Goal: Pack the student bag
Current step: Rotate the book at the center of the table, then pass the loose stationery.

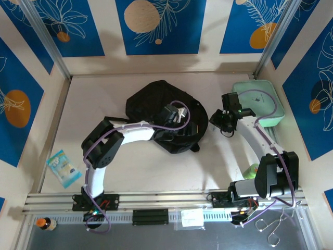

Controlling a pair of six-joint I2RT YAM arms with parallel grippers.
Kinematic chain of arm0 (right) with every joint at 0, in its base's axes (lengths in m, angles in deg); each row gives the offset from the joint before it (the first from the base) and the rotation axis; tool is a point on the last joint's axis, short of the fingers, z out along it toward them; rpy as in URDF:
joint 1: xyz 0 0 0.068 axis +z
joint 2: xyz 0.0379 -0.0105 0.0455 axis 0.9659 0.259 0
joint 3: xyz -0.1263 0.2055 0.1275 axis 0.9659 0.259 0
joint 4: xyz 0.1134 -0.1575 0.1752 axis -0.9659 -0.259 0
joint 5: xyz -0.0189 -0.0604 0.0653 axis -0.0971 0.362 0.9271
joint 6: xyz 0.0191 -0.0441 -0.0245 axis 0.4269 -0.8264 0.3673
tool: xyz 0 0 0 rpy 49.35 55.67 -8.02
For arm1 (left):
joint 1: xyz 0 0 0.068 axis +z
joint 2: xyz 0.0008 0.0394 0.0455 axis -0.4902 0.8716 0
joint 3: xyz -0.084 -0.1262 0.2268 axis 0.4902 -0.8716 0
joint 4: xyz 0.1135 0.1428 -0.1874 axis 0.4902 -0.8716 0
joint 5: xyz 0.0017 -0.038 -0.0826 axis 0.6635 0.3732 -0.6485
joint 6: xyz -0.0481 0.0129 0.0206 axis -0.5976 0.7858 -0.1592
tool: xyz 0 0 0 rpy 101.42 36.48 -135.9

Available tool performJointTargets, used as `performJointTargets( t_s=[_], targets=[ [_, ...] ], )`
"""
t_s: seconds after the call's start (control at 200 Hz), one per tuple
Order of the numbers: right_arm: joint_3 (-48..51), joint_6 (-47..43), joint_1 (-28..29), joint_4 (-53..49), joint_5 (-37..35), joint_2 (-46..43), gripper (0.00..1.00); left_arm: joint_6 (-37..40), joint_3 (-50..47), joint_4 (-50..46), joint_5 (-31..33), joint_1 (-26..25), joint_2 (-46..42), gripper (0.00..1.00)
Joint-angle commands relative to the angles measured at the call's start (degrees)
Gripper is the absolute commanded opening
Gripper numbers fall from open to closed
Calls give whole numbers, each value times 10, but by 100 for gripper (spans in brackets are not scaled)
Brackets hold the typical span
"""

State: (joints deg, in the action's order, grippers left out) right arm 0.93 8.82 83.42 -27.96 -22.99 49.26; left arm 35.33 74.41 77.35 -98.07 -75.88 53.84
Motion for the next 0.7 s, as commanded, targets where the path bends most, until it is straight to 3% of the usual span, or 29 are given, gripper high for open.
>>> performJointTargets(
  t_s=[0.0, 0.255, 0.435, 0.59, 0.695],
  targets=[
    [-30, -37, 0, 30, 48, 7, 35, 16, 9, -51, 2, 17, -57, 85],
    [-86, -129, 60, 73, 145, 67, 35, 30, -23, -124, -33, 115, -159, 85],
    [-130, -204, 119, 110, 225, 133, 35, -27, -22, -86, -76, 180, -187, 84],
    [-149, -245, 145, 156, 288, 171, 35, -55, 5, -74, -91, 191, -170, 79],
    [-156, -267, 159, 183, 316, 184, 36, -63, 22, -85, -102, 189, -147, 68]
  ],
)
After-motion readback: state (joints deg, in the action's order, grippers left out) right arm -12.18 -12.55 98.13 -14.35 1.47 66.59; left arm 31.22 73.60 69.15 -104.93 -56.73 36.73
